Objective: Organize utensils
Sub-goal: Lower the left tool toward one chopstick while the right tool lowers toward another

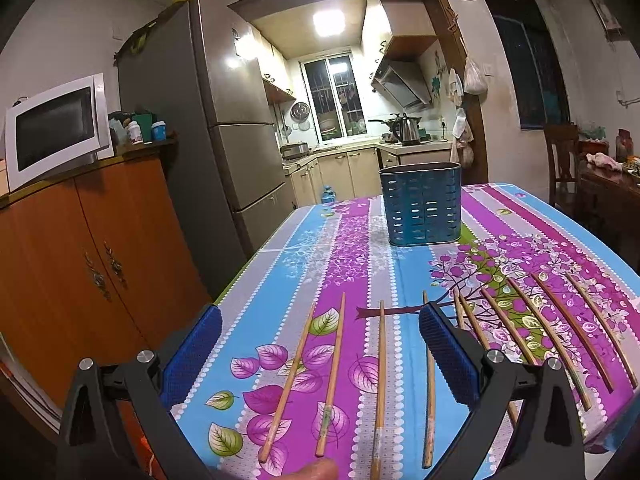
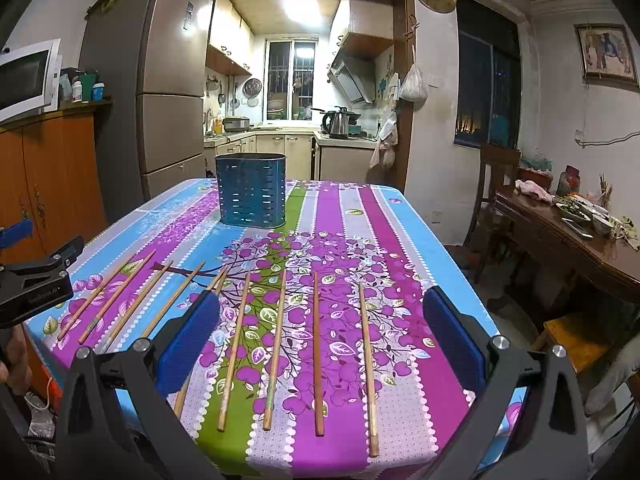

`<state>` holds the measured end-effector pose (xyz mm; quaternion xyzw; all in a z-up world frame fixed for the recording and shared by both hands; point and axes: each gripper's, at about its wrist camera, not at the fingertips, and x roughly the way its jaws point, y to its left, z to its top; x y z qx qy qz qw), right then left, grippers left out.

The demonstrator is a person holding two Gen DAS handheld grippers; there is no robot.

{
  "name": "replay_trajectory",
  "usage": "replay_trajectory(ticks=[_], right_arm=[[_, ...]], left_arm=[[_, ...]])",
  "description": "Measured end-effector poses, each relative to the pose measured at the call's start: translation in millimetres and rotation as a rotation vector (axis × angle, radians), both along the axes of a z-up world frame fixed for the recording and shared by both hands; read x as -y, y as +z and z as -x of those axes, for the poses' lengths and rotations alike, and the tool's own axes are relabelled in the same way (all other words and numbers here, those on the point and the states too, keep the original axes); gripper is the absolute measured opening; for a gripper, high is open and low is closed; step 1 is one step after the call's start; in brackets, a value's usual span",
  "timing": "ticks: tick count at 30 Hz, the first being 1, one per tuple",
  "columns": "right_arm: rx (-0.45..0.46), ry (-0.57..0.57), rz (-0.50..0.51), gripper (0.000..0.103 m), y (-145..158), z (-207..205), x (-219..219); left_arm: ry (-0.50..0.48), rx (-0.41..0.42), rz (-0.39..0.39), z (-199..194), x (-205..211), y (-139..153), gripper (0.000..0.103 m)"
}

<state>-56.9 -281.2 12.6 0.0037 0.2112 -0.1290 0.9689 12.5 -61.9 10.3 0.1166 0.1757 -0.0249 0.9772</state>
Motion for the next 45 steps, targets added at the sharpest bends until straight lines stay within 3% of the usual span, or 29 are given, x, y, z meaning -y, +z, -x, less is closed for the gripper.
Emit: replay_trajectory(ticks=[9,14,17,19,23,26,30,33,37,40,43,45], right_arm=[[0.01,-0.004,0.002,0.098,1.6,1.4,-1.0],[0.014,-0.001,0.036,0.098,-3.4,11.9,0.1],[-0.009,0.008,0.061,0.098,-13.3,16.2,3.0],[-0.034,0.017,0.076,0.098,-20.7,17.5,4.1],[-0.084,0.046,0.064,0.098,-32.5,21.5,2.4],[-0.098,0.053,0.071,0.098,-35.8,26.1,-2.3],[-0.109,0.063,0.116,0.098,-41.2,29.1,-11.7],[-0.12,0.065,0.146,0.098,-45.0,30.9,-16.3],[-0.142,0.059,0.075,0.098,-46.8,32.3,-7.9],[-0.144,0.065,0.042,0.098,-47.9,34.4,-4.4],[-0.143,0.089,0.028,0.087,-49.4,36.1,-7.6],[-0.146,0.113,0.02,0.073,-50.9,35.8,-10.9]], left_arm=[[0.015,-0.017,0.015,-1.0,-23.7,1.7,0.099],[0.084,-0.059,0.054,-2.8,-100.2,-4.9,0.099],[0.041,-0.126,0.138,3.8,-141.1,-15.2,0.098],[0.004,-0.14,0.141,13.7,-150.7,-25.0,0.098],[-0.105,-0.175,0.03,34.2,-129.7,-50.8,0.098],[-0.167,-0.143,-0.02,46.0,-110.0,-58.9,0.098],[-0.186,-0.162,-0.025,40.5,-102.3,-68.8,0.097],[-0.195,-0.185,-0.033,33.8,-102.8,-74.8,0.088],[-0.196,-0.216,-0.031,23.9,-104.0,-85.1,0.077],[-0.221,-0.209,-0.017,26.8,-102.3,-84.8,0.077],[-0.264,-0.19,-0.023,34.7,-96.8,-82.0,0.077],[-0.27,-0.191,-0.038,35.7,-94.0,-85.0,0.077]])
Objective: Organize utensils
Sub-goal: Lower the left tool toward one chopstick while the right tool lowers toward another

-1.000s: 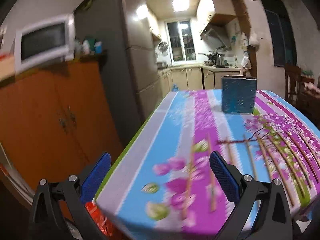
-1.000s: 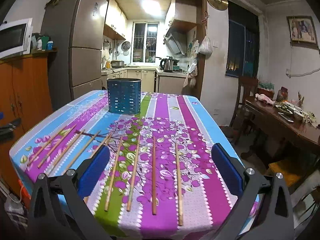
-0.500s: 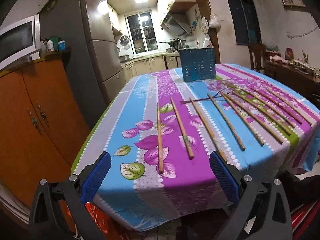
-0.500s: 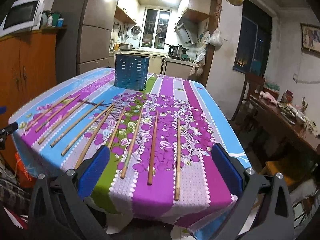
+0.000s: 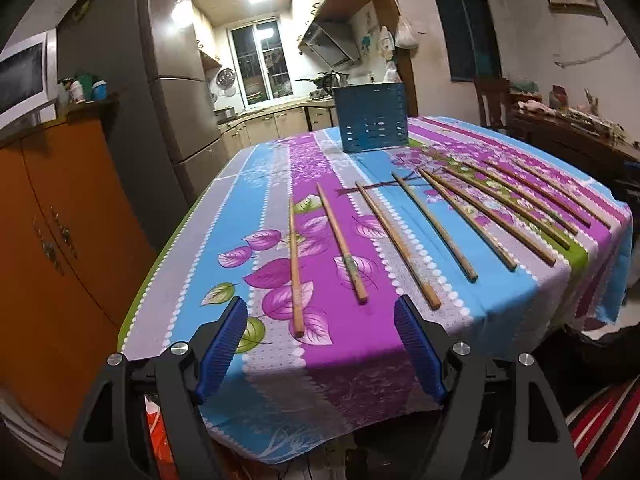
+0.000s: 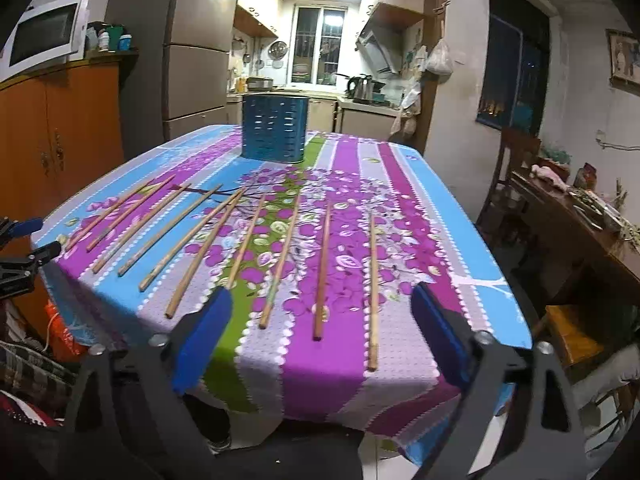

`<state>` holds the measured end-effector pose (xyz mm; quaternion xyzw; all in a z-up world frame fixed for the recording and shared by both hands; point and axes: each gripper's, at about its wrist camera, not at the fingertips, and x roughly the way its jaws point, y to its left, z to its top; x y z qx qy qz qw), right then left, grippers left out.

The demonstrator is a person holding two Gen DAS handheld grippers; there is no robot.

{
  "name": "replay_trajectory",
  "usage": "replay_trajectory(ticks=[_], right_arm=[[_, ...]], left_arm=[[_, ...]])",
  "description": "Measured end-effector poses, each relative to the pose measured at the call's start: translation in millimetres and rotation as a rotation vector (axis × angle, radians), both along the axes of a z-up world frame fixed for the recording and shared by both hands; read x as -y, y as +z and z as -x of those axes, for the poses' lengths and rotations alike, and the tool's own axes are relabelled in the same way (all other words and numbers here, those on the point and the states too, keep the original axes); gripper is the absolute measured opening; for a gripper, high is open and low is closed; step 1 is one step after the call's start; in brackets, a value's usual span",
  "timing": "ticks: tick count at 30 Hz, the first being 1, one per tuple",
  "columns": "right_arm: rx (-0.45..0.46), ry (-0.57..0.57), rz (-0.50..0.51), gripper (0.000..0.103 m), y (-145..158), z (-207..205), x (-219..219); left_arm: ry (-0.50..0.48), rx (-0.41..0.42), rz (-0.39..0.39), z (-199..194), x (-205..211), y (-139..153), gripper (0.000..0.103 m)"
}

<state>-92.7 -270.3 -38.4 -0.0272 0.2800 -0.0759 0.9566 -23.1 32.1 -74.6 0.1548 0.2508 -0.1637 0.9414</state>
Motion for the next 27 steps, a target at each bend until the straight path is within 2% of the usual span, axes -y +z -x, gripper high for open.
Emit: replay_trajectory(ticks=[9,11,13,16,18,23,27], right_arm=[[-0.045,0.093,-0.064,0.035,-7.3,-3.7,-15.1],[-0.052,0.115,-0.063,0.032,-8.2,-4.4,-22.8],[-0.047,0.124,-0.051,0.029,-8.6,-4.1,-31.1],[-0.044,0.125,-0.018,0.028,-10.6,-6.3,-44.7],[-0.045,0.12,-0.006,0.028,-14.0,-9.4,-51.7],[-0.065,0.092,0.029,0.028,-32.5,-25.4,-69.8],[-0.095,0.054,0.021,0.023,-48.2,-34.3,-73.2]], left_arm=[[-0.006,-0.014,0.001,-5.5,1.9,-8.3,0.075],[-0.008,-0.018,0.005,-11.2,0.5,-11.2,0.074],[-0.009,-0.026,0.011,-18.7,-1.4,-15.6,0.069],[-0.006,-0.066,0.041,-30.2,-7.0,-22.5,0.062],[-0.016,-0.085,0.06,-32.3,-9.4,-25.5,0.061],[-0.051,-0.083,0.083,-35.1,-11.3,-27.4,0.06],[-0.044,-0.045,0.07,-31.7,-14.4,-28.8,0.06]])
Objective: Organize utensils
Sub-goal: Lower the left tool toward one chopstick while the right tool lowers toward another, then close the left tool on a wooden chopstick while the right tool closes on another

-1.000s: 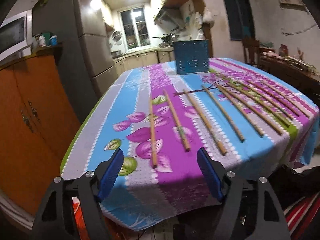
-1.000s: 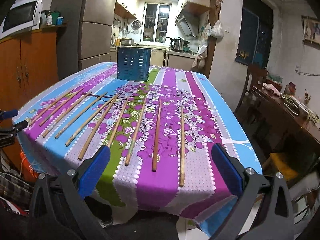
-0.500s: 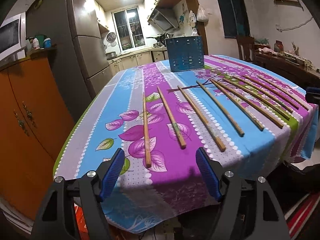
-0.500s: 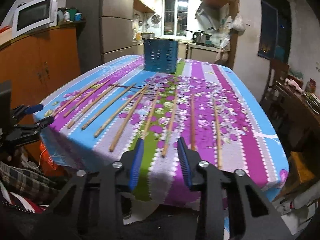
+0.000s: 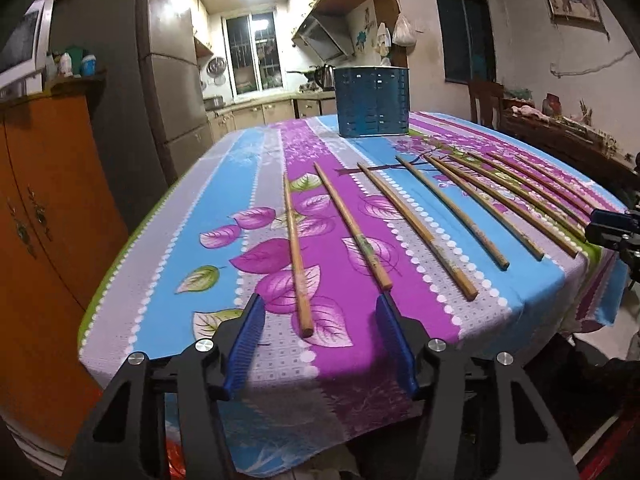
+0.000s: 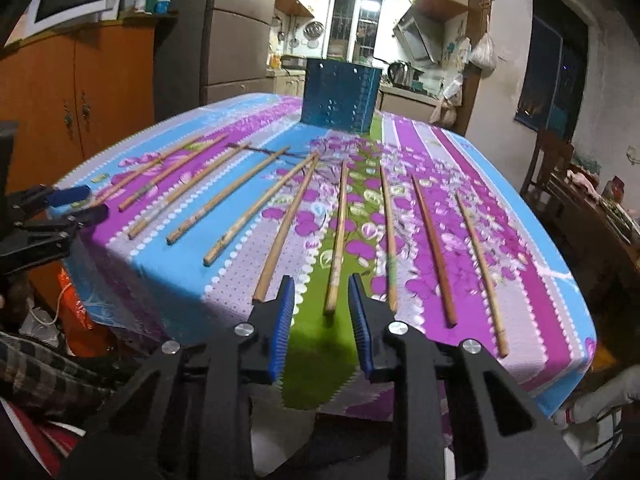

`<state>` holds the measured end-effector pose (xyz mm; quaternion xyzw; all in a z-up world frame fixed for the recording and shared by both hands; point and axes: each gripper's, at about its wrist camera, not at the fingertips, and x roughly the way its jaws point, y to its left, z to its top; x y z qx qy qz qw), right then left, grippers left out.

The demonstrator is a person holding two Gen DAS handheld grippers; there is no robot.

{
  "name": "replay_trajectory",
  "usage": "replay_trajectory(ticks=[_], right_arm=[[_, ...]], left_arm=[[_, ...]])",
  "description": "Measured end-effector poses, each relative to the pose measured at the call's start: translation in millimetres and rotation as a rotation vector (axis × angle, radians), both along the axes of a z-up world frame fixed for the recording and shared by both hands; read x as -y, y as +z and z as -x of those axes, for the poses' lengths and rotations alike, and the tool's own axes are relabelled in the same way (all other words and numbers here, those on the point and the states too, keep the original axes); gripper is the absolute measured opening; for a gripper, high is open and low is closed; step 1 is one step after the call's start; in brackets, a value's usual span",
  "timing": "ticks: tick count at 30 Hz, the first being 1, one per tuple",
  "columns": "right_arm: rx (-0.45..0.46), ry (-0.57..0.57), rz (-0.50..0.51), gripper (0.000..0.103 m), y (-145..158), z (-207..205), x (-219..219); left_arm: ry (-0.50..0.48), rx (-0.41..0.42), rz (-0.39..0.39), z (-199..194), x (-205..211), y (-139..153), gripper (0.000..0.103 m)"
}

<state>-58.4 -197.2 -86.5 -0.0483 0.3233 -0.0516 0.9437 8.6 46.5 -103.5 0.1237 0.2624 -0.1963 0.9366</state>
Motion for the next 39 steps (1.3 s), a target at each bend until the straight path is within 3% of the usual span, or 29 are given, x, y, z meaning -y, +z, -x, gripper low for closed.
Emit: replay_trajectory(ticks=[9,14,17,25,30,39], right_arm=[[0.051,-0.07,-0.098,0.017,-10.6,0.2,11.8],[0.067,-0.08,-0.097,0.005,-11.3,0.2,7.3],[0.074,-0.092,-0.103,0.005,-11.8,-0.2,7.9],[0.073,-0.118,-0.08,0.005,-12.3,-2.6,4.3],[0.074,-0.125,-0.083,0.006,-12.3,-0.7,4.4],[0.08,-0.122,-0.102,0.005,-12.6,0.9,5.0]], left_arm=[[-0.006,0.037,0.011,3.3,0.6,-3.2,0.059],[-0.01,0.041,0.041,6.7,3.1,-5.1,0.044],[0.006,0.05,0.056,8.2,2.6,-6.8,0.03],[0.028,0.096,0.032,13.0,6.0,-9.7,0.027],[0.012,0.073,0.082,10.8,3.7,-10.5,0.011],[0.024,0.08,0.101,13.3,3.6,-12.3,0.011]])
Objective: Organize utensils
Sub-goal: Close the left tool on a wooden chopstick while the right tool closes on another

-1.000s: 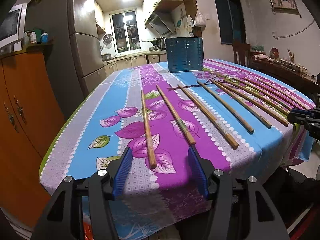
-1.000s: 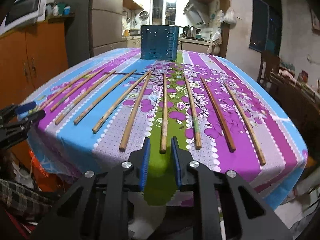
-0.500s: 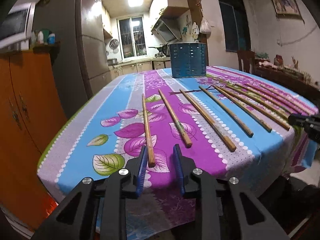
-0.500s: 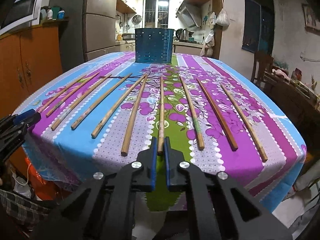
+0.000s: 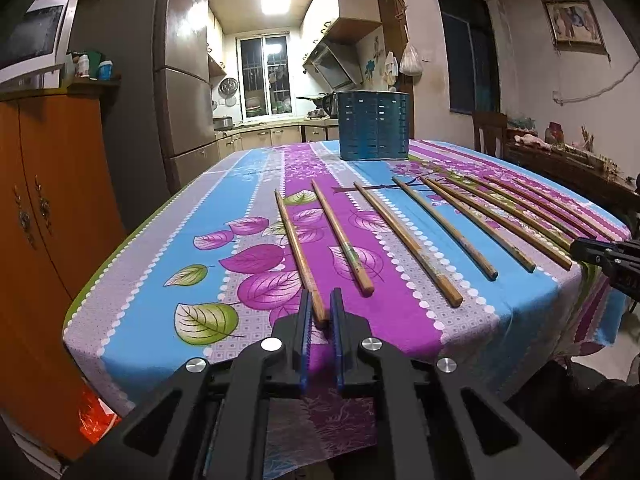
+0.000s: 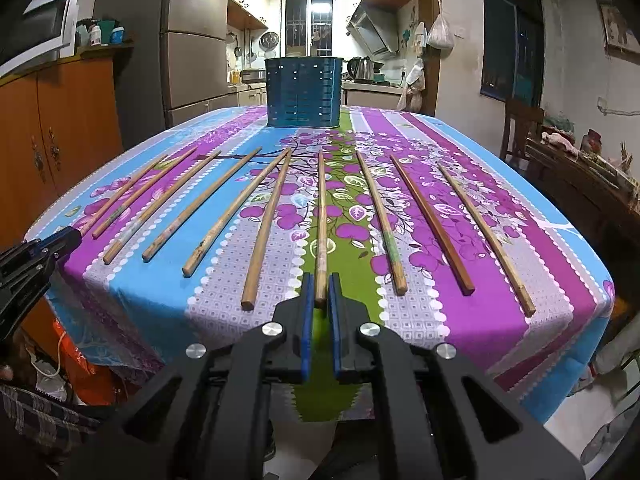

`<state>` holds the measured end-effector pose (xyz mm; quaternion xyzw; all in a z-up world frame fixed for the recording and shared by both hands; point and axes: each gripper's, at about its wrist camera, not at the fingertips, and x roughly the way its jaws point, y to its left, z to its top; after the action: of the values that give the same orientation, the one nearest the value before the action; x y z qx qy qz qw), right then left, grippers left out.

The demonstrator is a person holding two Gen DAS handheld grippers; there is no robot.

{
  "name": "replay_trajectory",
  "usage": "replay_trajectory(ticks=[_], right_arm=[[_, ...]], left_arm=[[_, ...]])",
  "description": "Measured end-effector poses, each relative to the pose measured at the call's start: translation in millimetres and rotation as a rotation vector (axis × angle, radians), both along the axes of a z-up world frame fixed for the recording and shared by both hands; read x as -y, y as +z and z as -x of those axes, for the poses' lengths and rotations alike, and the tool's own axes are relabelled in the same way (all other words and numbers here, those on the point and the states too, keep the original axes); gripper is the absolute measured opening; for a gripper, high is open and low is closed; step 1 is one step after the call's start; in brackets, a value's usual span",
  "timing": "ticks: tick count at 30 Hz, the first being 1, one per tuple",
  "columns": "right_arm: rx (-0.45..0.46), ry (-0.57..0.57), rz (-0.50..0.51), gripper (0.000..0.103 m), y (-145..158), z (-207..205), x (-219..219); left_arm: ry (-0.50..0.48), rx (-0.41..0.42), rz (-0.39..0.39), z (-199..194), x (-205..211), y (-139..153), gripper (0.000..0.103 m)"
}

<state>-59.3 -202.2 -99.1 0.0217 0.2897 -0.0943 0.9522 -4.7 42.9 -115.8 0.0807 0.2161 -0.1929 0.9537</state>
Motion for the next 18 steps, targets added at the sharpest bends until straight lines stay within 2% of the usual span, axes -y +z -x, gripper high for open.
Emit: replay_trajectory(ticks=[8,18], right_arm=[[0.036,0.005,0.025,0.005,9.2,7.4,-1.2],[0.136,0.047,0.08,0.005,53.4,15.7,-0.5]], left_arm=[[0.037,-0.008,-0.015,-2.5,-6.0,6.5,0.008],[0.074,0.088,0.0,2.0,-25.0,53.2,0.008]])
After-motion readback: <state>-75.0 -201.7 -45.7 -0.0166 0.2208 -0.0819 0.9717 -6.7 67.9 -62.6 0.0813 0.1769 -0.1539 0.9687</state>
